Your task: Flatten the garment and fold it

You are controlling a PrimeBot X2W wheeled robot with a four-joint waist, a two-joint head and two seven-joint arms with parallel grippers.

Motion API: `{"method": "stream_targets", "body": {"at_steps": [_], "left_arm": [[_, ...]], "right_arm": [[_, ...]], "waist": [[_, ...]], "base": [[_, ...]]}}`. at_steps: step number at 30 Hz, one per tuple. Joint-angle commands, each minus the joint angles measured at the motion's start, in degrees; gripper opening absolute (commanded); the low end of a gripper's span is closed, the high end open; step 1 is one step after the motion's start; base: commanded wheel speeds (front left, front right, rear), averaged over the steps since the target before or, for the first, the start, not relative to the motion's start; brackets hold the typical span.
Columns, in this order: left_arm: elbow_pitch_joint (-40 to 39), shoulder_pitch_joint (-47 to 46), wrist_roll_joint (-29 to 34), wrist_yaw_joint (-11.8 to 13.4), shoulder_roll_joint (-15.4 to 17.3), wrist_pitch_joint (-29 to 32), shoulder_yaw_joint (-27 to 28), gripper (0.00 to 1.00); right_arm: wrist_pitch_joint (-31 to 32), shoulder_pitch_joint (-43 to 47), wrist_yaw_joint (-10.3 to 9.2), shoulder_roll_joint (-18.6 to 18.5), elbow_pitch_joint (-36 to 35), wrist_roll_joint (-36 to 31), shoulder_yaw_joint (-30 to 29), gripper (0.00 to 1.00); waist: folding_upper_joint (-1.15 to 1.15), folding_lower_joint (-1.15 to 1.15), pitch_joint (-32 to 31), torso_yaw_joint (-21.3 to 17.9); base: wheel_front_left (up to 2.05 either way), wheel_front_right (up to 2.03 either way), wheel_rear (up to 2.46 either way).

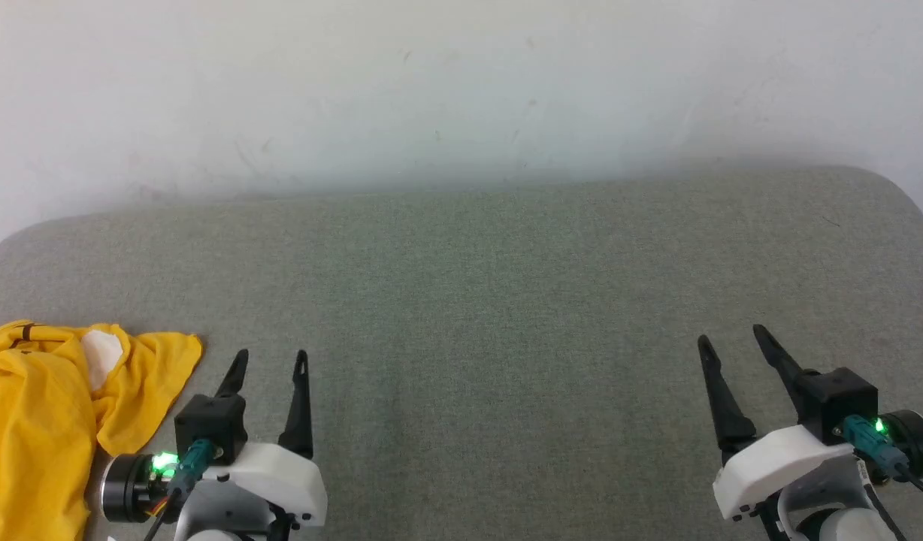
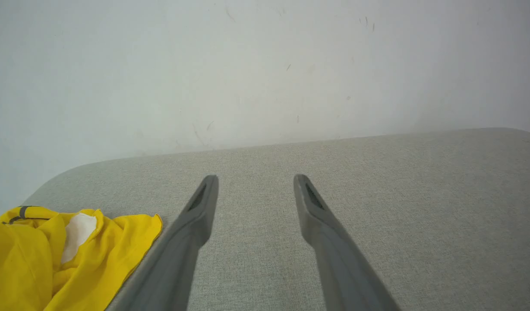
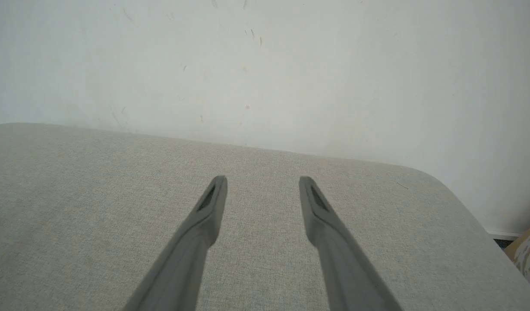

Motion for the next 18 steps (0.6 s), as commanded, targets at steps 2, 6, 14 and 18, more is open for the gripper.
{"method": "stream_targets", "body": {"at_steps": [2,6,14,18], "left_arm": [[0.16,-0.14,-0.56,-0.16,0.0,-0.52,-0.48,1.0],[0.4,-0.36,-0.87,-0.2,-0.01,-1.01,-0.96,1.0],[0.82,-0.52,-1.53,-0.38,-0.02,-1.85,-1.74,1.0],[0.91,-0.56,-1.96,-0.57,-0.02,-2.32,-2.09,1.0]], "right_arm": [[-0.36,0.18,0.0,0.02,-0.03,0.29,-0.08,1.0],[-0.7,0.31,0.0,0.03,-0.12,0.47,-0.24,1.0],[-1.1,0.74,-0.01,0.04,-0.37,0.61,-0.35,1.0],[-1.28,1.17,-0.01,0.05,-0.72,0.62,-0.47,1.0]], "waist": [[-0.01,0.0,0.08,0.01],[-0.01,0.0,0.14,0.07],[-0.01,0.0,-0.24,0.42],[-0.01,0.0,-0.56,0.99]], "base": [[0.0,0.0,0.0],[0.0,0.0,0.0],[0.0,0.0,0.0],[0.0,0.0,0.0]]}}
